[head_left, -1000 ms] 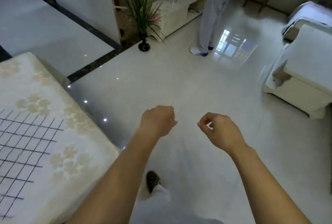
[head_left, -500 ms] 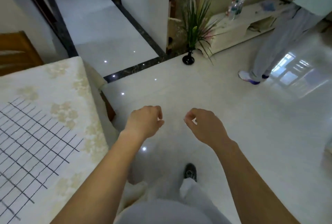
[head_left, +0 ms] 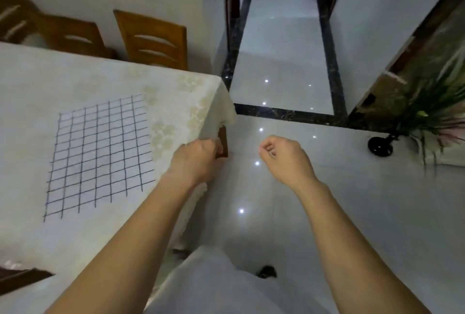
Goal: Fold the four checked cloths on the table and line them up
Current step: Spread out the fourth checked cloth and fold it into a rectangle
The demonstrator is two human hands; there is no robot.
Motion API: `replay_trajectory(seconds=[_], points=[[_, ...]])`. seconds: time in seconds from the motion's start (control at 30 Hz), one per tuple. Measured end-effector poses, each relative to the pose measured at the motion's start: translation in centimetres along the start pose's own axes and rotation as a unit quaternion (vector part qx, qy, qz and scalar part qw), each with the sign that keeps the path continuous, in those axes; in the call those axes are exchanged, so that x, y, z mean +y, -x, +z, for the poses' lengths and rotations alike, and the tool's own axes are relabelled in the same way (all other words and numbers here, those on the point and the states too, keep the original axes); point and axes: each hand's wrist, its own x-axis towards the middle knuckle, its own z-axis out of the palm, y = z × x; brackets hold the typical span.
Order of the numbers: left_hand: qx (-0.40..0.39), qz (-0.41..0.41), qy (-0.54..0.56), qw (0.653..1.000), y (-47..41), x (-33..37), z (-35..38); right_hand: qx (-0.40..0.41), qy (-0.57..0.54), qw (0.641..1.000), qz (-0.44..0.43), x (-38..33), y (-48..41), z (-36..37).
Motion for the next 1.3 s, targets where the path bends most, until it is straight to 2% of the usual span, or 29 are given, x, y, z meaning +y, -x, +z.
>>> replay_trajectory(seconds=[0.1,0.2,0.27,0.43,0.57,0.7,0.87,1.0,1.1,1.2,1.3], points=[[0.026,-0.073,0.021,0.997,1.2,-3.4,0.9,-0.043,-0.011,0.996,-0.082,-2.9,-2.8,3.5],[0.065,-0.144,0.054,0.986,1.3,-6.3,1.3,-0.117,0.016,0.977,-0.179,-5.9,-5.2,6.7],[0.079,-0.184,0.079,0.977,0.6,-8.2,1.6,-0.138,0.022,0.966,-0.217,-7.7,-7.6,8.1],[0.124,-0.269,0.107,0.949,-2.6,-13.1,3.2,-0.193,0.038,0.941,-0.275,-11.6,-14.2,11.2],[0.125,-0.299,0.145,0.935,-6.9,-16.5,2.3,-0.233,0.076,0.924,-0.294,-14.4,-19.2,13.1],[0.112,-0.328,0.16,0.924,-9.7,-20.4,1.6,-0.241,0.099,0.911,-0.319,-18.4,-23.6,15.8],[0.097,-0.442,0.238,0.859,-9.3,-24.0,6.3,-0.319,0.077,0.878,-0.35,-21.4,-24.5,22.1],[0.088,-0.54,0.305,0.779,-8.9,-25.5,10.5,-0.384,0.127,0.823,-0.4,-21.9,-25.0,28.0],[0.08,-0.586,0.317,0.741,-9.1,-26.5,13.3,-0.426,0.19,0.761,-0.452,-22.6,-26.1,32.4],[0.039,-0.589,0.303,0.748,-9.0,-27.0,14.9,-0.439,0.266,0.701,-0.494,-23.6,-27.3,36.2],[0.027,-0.573,0.308,0.759,-8.3,-27.7,15.1,-0.418,0.293,0.655,-0.557,-25.1,-28.6,38.9]])
